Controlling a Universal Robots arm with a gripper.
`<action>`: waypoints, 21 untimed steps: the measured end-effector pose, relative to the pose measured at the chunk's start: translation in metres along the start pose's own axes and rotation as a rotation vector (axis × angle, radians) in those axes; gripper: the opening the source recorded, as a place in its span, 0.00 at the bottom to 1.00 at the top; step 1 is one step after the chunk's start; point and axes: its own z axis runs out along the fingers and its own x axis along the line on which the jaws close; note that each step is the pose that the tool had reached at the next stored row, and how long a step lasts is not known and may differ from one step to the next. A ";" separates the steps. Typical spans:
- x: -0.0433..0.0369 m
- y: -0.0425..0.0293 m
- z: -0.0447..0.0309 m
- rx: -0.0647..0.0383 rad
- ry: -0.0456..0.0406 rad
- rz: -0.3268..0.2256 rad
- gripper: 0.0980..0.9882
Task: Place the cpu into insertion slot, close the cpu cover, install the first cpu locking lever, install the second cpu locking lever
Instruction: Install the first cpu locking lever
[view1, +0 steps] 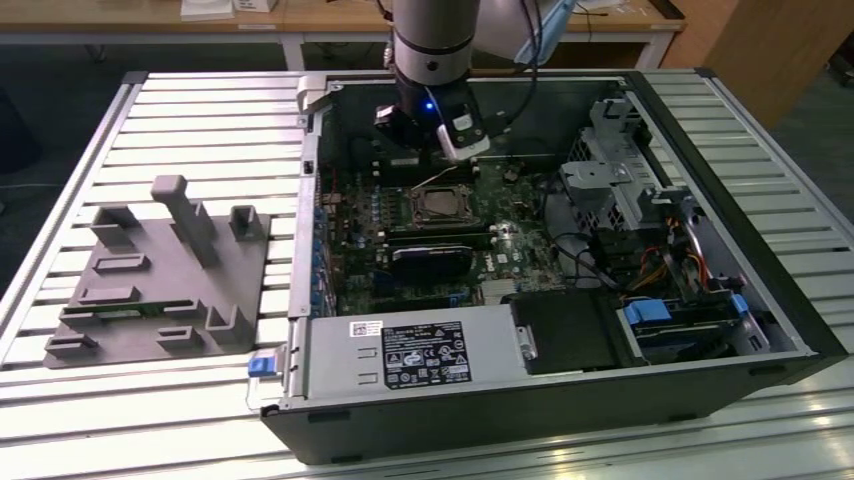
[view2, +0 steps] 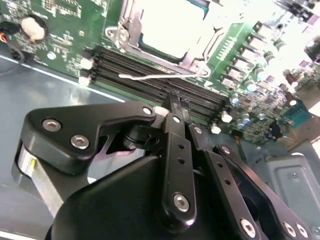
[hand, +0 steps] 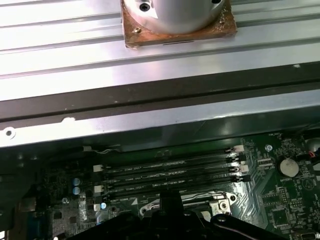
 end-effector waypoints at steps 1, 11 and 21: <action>0.0000 0.0000 0.0000 0.000 -0.0001 0.000 0.01; 0.0000 -0.0009 0.0037 -0.007 -0.0496 -0.008 0.01; -0.0005 -0.0048 0.0179 -0.009 -0.0674 0.004 0.01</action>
